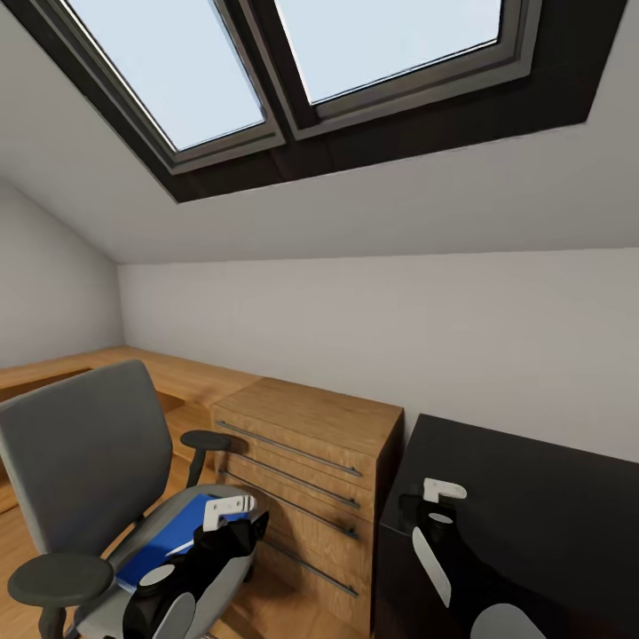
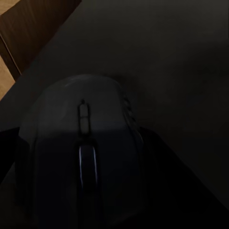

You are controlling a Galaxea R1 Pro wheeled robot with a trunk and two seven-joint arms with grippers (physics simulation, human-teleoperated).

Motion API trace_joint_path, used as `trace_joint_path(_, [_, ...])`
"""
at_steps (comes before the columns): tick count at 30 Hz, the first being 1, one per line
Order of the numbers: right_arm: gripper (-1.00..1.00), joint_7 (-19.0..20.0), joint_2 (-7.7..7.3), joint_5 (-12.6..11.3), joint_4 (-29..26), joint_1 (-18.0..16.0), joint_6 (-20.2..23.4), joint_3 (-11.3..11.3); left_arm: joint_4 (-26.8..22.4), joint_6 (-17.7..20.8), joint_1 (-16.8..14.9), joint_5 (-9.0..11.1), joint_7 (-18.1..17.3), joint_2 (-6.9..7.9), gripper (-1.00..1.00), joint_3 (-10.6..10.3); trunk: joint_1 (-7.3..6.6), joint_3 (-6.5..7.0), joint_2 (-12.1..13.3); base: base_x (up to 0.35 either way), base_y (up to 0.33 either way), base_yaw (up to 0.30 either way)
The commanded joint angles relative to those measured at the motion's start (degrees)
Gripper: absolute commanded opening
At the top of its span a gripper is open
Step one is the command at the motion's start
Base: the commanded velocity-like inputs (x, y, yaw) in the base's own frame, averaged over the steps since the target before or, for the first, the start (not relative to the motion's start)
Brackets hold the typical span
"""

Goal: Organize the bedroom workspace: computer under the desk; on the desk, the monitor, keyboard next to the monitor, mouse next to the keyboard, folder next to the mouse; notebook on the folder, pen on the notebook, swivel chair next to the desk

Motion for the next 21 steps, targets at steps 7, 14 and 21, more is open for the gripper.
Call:
trace_joint_path(7, [-1.0, -0.52, -0.04, -0.72, -0.09, -0.04, 0.17, 0.28, 0.0, 0.1, -0.06, 0.52, 0.57, 0.06, 1.0, -0.79, 0.0, -0.07, -0.04, 0.062, -0.018, 0.0])
trace_joint_path(14, [-1.0, -0.55, -0.07, -0.72, -0.09, -0.08, 0.18, 0.28, 0.05, 0.1, -0.06, 0.43, 0.57, 0.06, 1.0, -1.32, 0.0, -0.07, -0.04, 0.033, -0.015, 0.0])
trace_joint_path(21, [-1.0, -0.61, -0.07, -0.72, -0.09, -0.06, 0.2, 0.28, 0.05, 0.1, -0.06, 0.43, 0.57, 0.09, 1.0, -1.36, 0.0, -0.07, -0.04, 0.002, -0.001, 0.0])
